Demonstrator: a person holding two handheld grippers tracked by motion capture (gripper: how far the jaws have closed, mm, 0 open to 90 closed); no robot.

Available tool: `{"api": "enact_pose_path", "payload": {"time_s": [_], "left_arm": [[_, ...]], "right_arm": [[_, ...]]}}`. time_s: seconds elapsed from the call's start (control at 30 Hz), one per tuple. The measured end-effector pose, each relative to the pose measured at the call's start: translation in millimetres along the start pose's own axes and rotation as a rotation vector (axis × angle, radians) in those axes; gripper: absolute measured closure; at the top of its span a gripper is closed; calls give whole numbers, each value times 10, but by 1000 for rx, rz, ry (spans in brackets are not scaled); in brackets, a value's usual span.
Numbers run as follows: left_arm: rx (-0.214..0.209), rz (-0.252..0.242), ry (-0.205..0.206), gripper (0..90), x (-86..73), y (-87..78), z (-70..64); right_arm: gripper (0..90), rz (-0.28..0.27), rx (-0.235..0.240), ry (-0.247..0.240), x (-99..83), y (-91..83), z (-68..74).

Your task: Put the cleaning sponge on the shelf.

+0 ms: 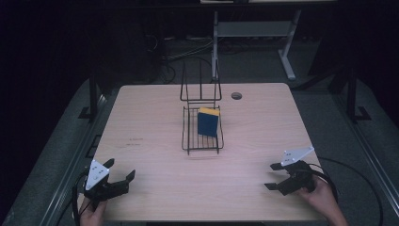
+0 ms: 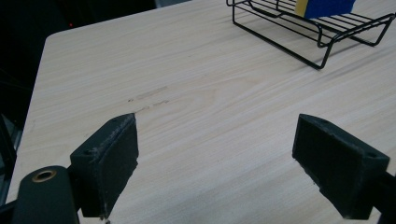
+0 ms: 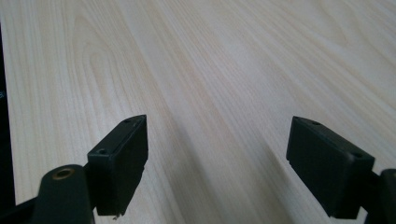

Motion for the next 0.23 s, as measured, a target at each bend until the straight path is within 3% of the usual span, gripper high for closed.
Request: {"api": "enact_pose_path", "payload": {"time_s": [0.23], "left_arm": [[-4, -1, 4, 139, 3, 4, -4]], "right_arm": [[203, -9, 0, 16, -47, -6, 7]]}}
Point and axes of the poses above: each handheld gripper's, and its own axes: y roughly forward along the jaws, x roughly out of its top, z roughly to its left, the point moved 7 cm from there along y, roughly forward along the jaws
